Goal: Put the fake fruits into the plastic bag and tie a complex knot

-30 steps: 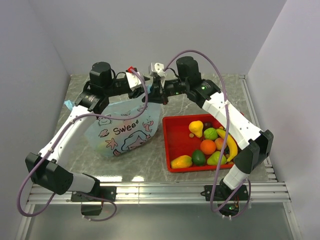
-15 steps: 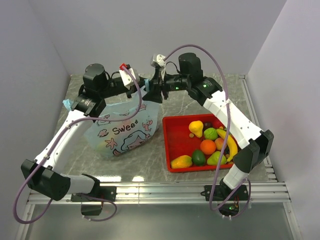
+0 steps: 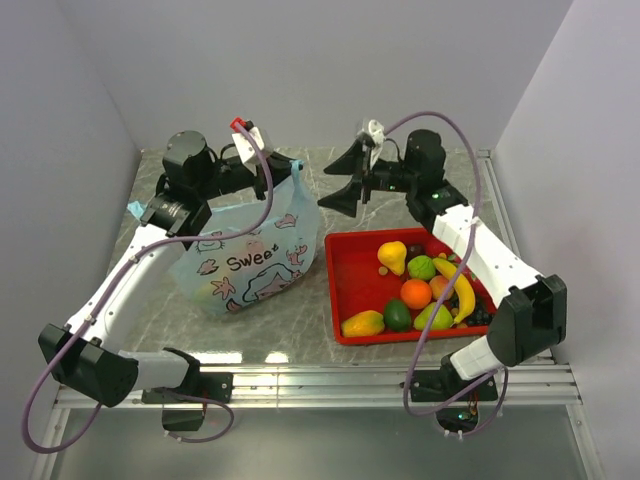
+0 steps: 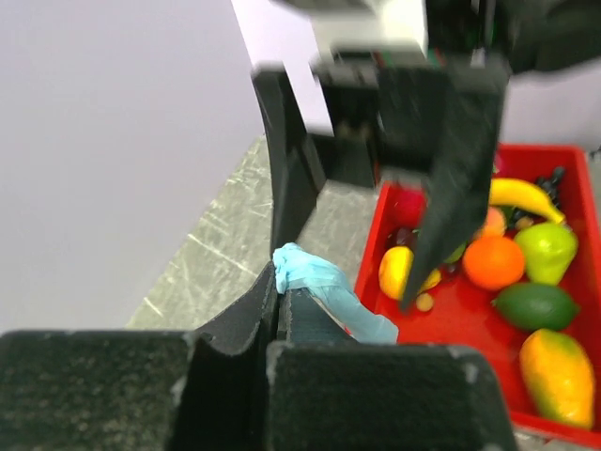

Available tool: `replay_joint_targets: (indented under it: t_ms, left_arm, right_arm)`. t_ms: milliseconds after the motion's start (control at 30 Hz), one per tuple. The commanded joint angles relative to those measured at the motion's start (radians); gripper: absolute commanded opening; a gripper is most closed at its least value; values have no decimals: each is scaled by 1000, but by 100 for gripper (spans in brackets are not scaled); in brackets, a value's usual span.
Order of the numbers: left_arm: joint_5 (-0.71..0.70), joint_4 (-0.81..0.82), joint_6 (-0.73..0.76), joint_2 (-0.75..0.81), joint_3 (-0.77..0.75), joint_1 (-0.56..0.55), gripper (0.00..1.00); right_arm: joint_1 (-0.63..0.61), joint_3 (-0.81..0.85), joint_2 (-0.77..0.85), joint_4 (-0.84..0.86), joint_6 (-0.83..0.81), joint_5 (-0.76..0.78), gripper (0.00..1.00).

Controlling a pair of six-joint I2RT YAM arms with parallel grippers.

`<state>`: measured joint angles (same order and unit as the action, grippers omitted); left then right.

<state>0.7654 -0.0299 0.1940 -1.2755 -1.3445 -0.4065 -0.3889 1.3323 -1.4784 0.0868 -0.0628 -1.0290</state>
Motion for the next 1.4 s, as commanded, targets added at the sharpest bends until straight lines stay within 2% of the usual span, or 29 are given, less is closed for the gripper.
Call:
replay_joint_targets:
  t_ms: [0, 200, 367, 600, 733, 767, 867, 967, 1000, 1067, 1100, 1133, 1167, 1200, 1300, 1367]
  left_arm:
    - [5, 73, -102, 22, 1, -3, 0]
    - [3, 36, -111, 4, -33, -3, 1]
    - [17, 36, -137, -7, -51, -3, 0]
    - [15, 57, -179, -28, -67, -3, 0]
    - [9, 82, -186, -45, -76, -3, 1]
    - [6, 87, -227, -48, -76, -2, 0]
    - [8, 104, -248, -56, -70, -3, 1]
    - [-17, 134, -292, -53, -55, -3, 0]
    - [-26, 142, -297, -51, -50, -3, 0]
    - [-58, 143, -312, -39, -47, 3, 0]
    - [-61, 148, -323, -33, -44, 11, 0]
    - [-58, 157, -337, -28, -36, 18, 0]
    - [-52, 156, -346, -21, -36, 27, 0]
    - [-51, 153, -346, -18, -36, 29, 0]
    - [-47, 139, -334, -10, -32, 31, 0]
    - [-69, 150, -338, -5, -27, 37, 0]
  right_arm:
    - [-37, -64, 32, 346, 32, -132, 95]
    - [-50, -61, -32, 435, 14, -224, 96]
    - [-73, 5, -137, 475, 21, -233, 97]
    - [-93, 131, -286, 631, 256, -230, 98]
    - [-131, 110, -298, 694, 317, -224, 98]
    - [-140, 97, -298, 696, 320, -224, 98]
    - [-160, 87, -307, 688, 337, -203, 81]
    - [-162, 108, -345, 715, 401, -194, 48]
    - [-160, 117, -370, 711, 418, -195, 25]
    - [-157, 143, -385, 677, 425, -183, 15]
    - [-157, 148, -390, 659, 419, -178, 15]
    - [-156, 154, -390, 615, 408, -175, 23]
    - [-156, 159, -388, 590, 385, -172, 42]
    - [-157, 159, -385, 581, 385, -174, 69]
    - [-162, 146, -387, 622, 406, -187, 69]
    - [-165, 137, -395, 640, 441, -181, 62]
